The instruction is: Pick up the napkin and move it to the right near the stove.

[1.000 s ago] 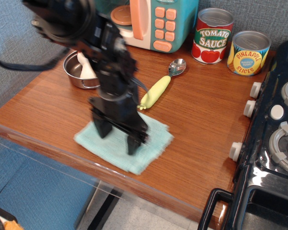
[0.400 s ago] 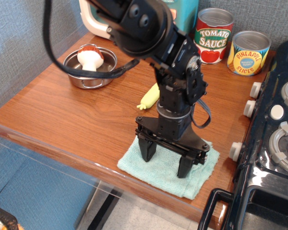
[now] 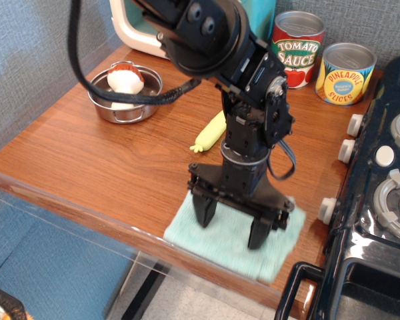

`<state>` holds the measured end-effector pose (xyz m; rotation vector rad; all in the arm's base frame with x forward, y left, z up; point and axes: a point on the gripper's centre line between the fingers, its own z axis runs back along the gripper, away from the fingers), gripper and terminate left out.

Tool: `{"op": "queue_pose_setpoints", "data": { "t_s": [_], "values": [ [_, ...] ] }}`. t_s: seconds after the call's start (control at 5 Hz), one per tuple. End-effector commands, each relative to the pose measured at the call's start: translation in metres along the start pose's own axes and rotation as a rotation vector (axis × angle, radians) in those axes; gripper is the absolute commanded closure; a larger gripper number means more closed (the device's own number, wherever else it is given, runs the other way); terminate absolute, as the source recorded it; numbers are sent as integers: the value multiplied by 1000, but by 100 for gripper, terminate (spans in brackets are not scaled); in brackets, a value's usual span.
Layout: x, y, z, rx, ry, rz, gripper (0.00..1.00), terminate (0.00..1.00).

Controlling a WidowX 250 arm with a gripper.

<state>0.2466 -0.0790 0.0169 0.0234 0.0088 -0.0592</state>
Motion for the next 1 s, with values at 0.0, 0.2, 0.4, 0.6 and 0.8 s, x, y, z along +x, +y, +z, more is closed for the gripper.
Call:
{"op": "queue_pose_setpoints", "data": {
  "t_s": [0.0,0.2,0.4,0.6,0.8],
  "values": [
    [6,5,92,-21,-219,16,0,0],
    [8,15,98,-40,-216,32,0,0],
    [8,15,98,-40,-216,32,0,0],
    [8,15,98,-40,-216,32,0,0],
    [8,15,98,-40,-216,32,0,100]
  ]
}}
